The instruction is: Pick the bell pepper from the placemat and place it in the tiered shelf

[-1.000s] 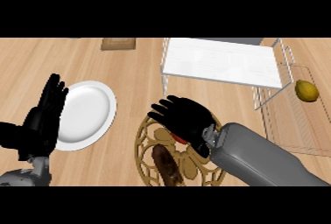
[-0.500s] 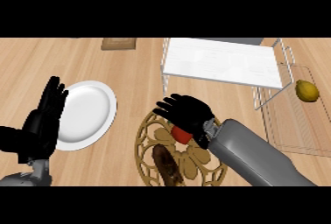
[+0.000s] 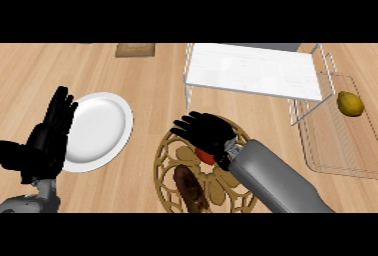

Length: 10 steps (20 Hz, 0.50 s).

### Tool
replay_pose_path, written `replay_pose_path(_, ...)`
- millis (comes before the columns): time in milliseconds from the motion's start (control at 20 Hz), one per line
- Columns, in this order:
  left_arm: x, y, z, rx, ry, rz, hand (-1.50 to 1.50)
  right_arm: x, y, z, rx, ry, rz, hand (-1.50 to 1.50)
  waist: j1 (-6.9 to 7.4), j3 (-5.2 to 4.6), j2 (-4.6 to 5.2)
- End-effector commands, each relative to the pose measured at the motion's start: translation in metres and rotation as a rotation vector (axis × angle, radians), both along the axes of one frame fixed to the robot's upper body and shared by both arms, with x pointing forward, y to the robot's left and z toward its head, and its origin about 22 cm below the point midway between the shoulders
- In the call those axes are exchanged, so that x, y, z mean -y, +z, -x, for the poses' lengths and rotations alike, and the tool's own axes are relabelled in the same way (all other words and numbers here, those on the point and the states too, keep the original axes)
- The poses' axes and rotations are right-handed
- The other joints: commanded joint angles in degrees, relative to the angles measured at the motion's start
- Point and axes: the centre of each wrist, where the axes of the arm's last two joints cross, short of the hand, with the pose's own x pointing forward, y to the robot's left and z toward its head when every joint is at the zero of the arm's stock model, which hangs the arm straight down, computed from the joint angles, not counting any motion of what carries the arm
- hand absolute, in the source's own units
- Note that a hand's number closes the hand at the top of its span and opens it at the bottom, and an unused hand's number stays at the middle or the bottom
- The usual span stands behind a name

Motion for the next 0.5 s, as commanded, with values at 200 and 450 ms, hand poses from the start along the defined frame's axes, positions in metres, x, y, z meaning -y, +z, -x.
replay_pose_path(200,0.004,-0.004,-0.004,-0.010,0.009,-0.007,0.00,0.002,-0.024,-0.013,-0.032,-0.011,0.059,-1.50,0.00,0.00,0.02)
replay_pose_path(450,0.014,0.002,-0.010,-0.006,-0.008,0.001,0.00,-0.005,-0.040,-0.017,0.034,0.092,0.086,1.50,0.17,0.02,0.11)
